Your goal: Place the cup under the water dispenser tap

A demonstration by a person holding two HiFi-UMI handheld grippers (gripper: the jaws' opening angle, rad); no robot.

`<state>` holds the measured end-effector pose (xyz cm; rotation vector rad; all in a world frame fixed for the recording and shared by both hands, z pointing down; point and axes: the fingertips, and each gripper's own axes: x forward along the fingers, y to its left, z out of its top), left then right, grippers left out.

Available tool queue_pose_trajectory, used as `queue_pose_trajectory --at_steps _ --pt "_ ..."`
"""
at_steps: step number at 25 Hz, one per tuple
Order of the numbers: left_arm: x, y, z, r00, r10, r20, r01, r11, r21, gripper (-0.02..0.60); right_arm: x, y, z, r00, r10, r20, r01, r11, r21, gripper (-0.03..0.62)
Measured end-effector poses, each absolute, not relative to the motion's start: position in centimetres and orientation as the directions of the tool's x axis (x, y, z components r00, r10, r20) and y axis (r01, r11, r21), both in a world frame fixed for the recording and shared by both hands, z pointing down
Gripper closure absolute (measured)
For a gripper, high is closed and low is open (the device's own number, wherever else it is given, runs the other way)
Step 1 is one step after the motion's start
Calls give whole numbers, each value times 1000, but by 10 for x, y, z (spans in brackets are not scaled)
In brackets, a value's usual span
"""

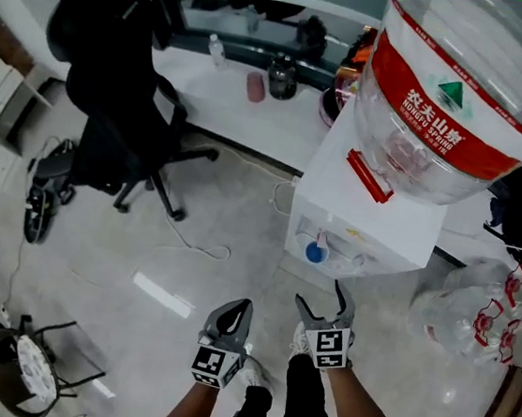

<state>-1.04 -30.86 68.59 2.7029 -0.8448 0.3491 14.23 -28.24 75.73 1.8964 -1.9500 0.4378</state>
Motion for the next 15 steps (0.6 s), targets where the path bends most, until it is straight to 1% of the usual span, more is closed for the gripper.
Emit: queue_pose_trajectory --at_steps 1,3,4,10,14,15 --pt "-12 -306 676 800 -511 315 -582 -789 198 565 137 -276 739 -14 -885 466 -999 36 38 200" --pt "-15 -300 658 796 -512 323 -584 -790 188 565 128 -265 703 -8 -900 437 -1000 17 15 267" --pt "-16 -298 650 793 -515 326 -587 -789 181 565 126 -260 685 -1 -908 418 -1000 3 3 289" --pt "-20 -272 604 801 -505 322 -574 -800 172 565 118 -234 605 76 -941 329 -996 -86 -18 487" --pt "-25 -256 573 823 -496 276 -552 -814 181 565 110 -224 556 114 -959 261 -993 -121 -12 591" --pt "-26 -253 565 828 -494 265 -546 -817 184 565 107 -222 547 115 -961 250 -993 -121 -10 591"
